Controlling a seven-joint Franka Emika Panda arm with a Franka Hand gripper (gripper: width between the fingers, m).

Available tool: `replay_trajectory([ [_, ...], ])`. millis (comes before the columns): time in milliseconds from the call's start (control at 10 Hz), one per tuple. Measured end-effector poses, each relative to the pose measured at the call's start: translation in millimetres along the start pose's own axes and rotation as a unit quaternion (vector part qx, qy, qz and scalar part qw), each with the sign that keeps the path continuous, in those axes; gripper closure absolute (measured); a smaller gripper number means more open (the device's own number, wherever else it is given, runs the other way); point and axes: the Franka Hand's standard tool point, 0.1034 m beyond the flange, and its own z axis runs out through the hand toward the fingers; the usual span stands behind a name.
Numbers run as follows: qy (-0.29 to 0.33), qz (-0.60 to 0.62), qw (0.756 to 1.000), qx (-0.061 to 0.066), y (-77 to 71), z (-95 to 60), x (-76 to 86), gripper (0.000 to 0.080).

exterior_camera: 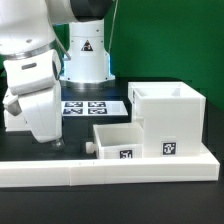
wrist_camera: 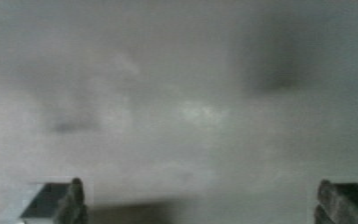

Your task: Assemble drawer

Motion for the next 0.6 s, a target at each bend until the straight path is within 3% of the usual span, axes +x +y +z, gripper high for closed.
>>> replay_trajectory([
  [300,0.004,0.032,0.999,-0.002,13.8,0.6,32.8,0.0150],
  [600,0.001,0.075,0.997,-0.006,22.0,-1.5,47.9,0.0150],
])
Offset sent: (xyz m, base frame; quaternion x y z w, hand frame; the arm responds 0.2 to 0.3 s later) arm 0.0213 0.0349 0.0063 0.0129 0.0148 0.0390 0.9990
